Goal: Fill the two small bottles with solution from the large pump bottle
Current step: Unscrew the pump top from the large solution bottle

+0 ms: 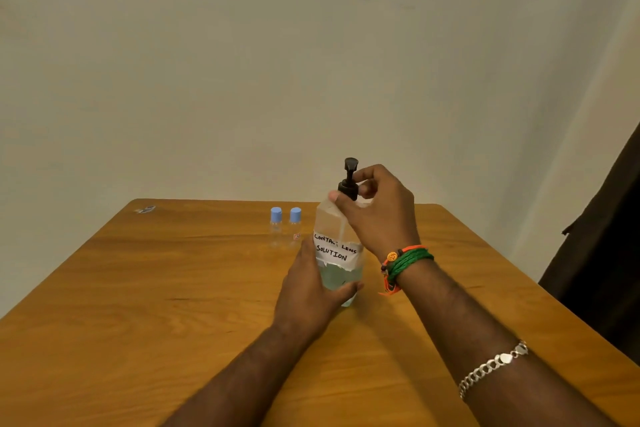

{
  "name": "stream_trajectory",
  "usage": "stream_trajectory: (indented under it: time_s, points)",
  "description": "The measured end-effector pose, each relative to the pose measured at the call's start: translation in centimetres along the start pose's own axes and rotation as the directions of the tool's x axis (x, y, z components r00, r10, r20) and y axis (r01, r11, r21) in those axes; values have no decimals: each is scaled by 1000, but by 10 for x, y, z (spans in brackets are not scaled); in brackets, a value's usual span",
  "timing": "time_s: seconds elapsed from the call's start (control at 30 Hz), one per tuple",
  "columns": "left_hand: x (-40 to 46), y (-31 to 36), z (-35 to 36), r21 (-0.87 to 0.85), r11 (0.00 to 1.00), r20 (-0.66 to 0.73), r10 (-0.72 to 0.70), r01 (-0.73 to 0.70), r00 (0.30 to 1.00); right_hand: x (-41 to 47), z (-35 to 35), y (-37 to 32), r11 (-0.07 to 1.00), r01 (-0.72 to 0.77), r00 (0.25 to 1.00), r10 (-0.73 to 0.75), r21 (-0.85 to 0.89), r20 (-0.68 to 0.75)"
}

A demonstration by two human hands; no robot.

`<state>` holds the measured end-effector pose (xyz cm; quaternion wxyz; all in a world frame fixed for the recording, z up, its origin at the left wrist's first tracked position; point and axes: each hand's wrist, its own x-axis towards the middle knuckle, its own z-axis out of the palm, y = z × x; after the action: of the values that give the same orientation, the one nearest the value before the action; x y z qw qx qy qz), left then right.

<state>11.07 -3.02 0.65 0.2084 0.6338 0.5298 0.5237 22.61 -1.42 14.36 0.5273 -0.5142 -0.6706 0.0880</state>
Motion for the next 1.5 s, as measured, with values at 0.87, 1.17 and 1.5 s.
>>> stream_trajectory:
  time_s: [0.87,1.17,1.5]
  points:
    - [4,-6,0,15,1000,-3,20,-20,1000,4,-3,3,989,-65,998,64,136,11]
    - [4,-9,0,13,1000,-6,27,-27,1000,-1,4,1,990,-85,995,90,115,-43]
    - [3,-6,-1,28,999,8,15,-15,1000,-4,7,-2,988,-92,993,100,128,-61]
